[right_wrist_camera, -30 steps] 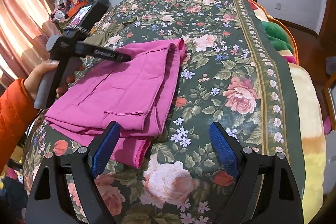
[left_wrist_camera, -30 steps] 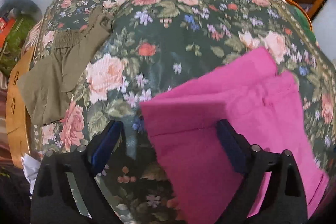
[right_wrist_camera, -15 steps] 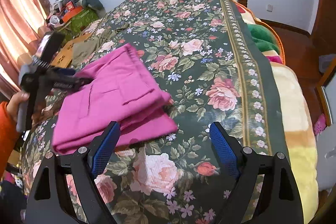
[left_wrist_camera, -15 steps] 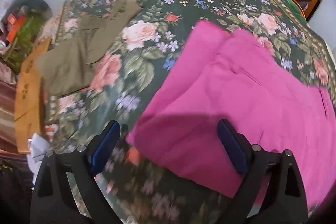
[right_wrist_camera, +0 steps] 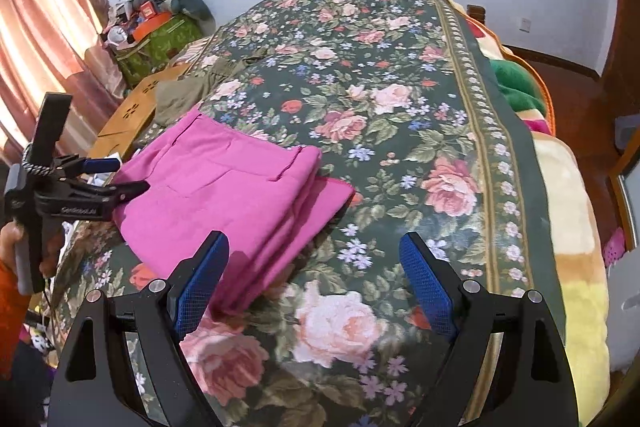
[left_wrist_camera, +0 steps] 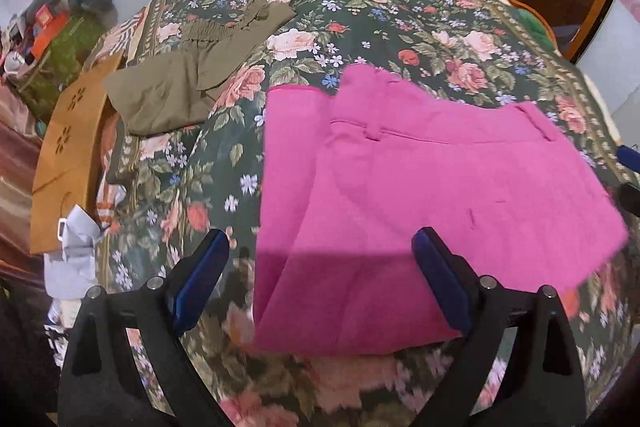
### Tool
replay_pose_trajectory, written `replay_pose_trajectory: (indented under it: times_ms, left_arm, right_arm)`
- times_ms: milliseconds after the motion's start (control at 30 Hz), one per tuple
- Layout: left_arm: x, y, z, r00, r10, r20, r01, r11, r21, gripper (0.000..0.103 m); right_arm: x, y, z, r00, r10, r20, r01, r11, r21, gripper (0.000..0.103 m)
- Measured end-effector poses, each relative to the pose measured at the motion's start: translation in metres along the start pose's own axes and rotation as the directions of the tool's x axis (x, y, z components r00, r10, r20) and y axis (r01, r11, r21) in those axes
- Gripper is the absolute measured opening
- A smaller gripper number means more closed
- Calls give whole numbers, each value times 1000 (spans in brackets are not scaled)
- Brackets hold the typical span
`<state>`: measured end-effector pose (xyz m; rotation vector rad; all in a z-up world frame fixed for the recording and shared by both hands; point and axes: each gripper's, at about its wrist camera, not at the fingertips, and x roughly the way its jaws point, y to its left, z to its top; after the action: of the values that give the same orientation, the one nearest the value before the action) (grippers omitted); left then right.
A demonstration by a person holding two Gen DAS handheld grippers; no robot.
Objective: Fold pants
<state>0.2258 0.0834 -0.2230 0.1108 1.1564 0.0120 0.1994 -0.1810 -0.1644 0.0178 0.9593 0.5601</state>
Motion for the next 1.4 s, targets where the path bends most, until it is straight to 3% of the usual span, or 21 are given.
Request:
replay_pose_trajectory:
  times_ms: [200, 367, 467, 567, 700, 833, 1033, 1267, 1400]
  left_arm:
    - [-18, 13, -8, 997, -71, 39, 73, 995, -62, 94]
    - [-15, 23, -17, 999, -5, 35, 7, 998, -57, 80]
    - [-8, 32, -25, 999, -23, 30, 25, 997, -74, 79]
    - [-9, 38, -32, 999, -30, 40, 33, 995, -93, 79]
    - [-9, 45, -42, 999, 12, 39, -8, 995, -95, 79]
    - [-6, 55, -51, 999, -22, 29, 25, 991, -132, 79]
    - [-13, 51, -42, 999, 2, 35, 2, 995, -104, 74]
    - [-31, 50, -14, 992, -59, 111, 71, 992, -106, 73]
    - [-27, 44, 8, 990, -72, 118, 83, 993, -88, 73]
  right_arm:
    - [16, 6, -3, 999, 37, -19, -36, 999, 39, 85]
    - [24, 8, -9, 995, 91, -34, -88, 992, 91, 72]
    - [27, 10, -12, 992, 115, -53, -111, 991, 79, 64]
    - [30, 11, -15, 992, 104, -67, -101, 994, 50, 60]
    - [29, 11, -18, 994, 84, -75, -83, 996, 20, 55]
    - [29, 9, -23, 994, 62, -85, -62, 998, 8, 46]
    - [27, 8, -20, 995, 52, -90, -53, 999, -1, 46]
    - [18, 4, -2, 997, 43, -59, -44, 999, -1, 47]
    - [20, -3, 10, 999, 25, -31, -23, 999, 40, 63]
